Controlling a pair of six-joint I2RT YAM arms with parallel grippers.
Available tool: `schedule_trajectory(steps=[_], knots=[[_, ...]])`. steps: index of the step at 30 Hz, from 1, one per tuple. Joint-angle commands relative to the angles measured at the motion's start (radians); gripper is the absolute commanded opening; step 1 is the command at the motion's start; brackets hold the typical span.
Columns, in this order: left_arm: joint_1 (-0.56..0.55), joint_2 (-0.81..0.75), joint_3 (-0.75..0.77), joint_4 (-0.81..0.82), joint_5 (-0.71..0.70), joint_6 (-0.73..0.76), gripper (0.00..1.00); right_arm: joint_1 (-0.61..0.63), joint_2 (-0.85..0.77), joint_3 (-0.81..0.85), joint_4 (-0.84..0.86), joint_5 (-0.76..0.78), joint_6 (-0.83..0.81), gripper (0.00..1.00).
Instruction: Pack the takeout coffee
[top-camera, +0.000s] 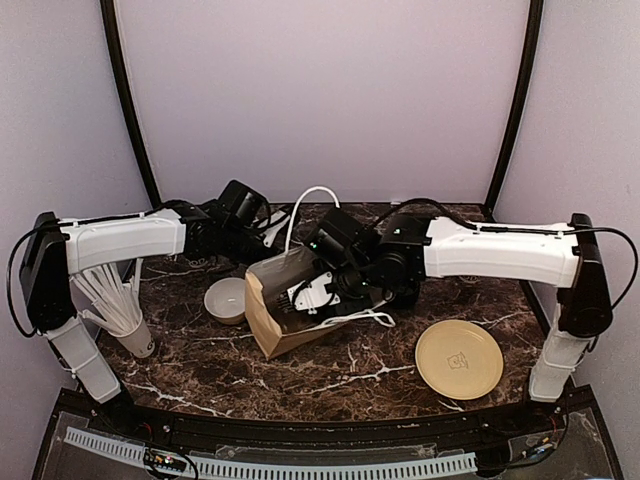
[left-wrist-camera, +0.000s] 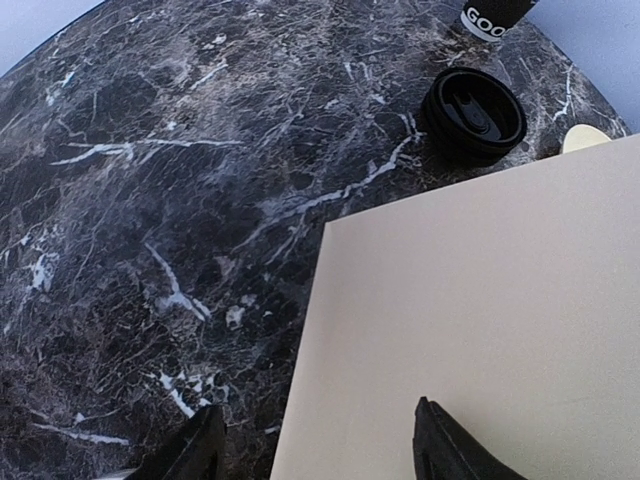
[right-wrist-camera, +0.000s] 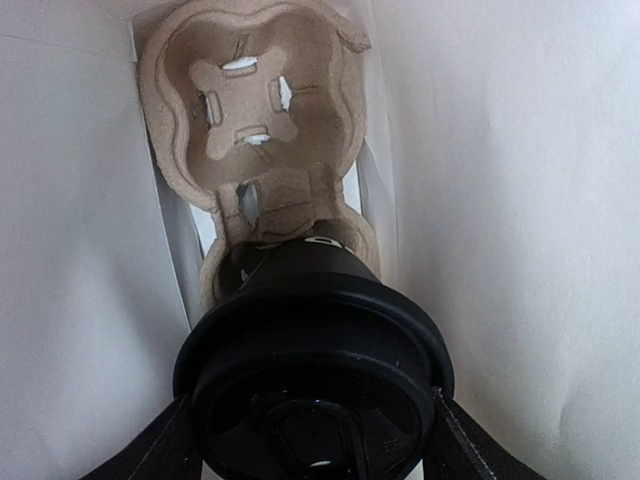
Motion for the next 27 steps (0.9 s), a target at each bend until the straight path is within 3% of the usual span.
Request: schedule_trajectory(steps=[1,9,20,27], knots=[[0.039,-0.046,0.004,-0.039,-0.032,-0.006,0.67,-0.031,0.072,0.097,-0.172,-0.124,0.046,0.53],[0.090,-0.093,-0.018,-0.039,-0.023,-0.018,0.67,-0.074,0.227,0.326,-0.421,-0.220,0.045,0.52],[0.104,-0.119,-0.031,-0.049,-0.022,-0.022,0.67,-0.086,0.341,0.514,-0.677,-0.347,0.024,0.50],[0.105,-0.140,-0.045,-0.047,-0.023,-0.025,0.67,-0.102,0.379,0.509,-0.682,-0.360,0.029,0.51]])
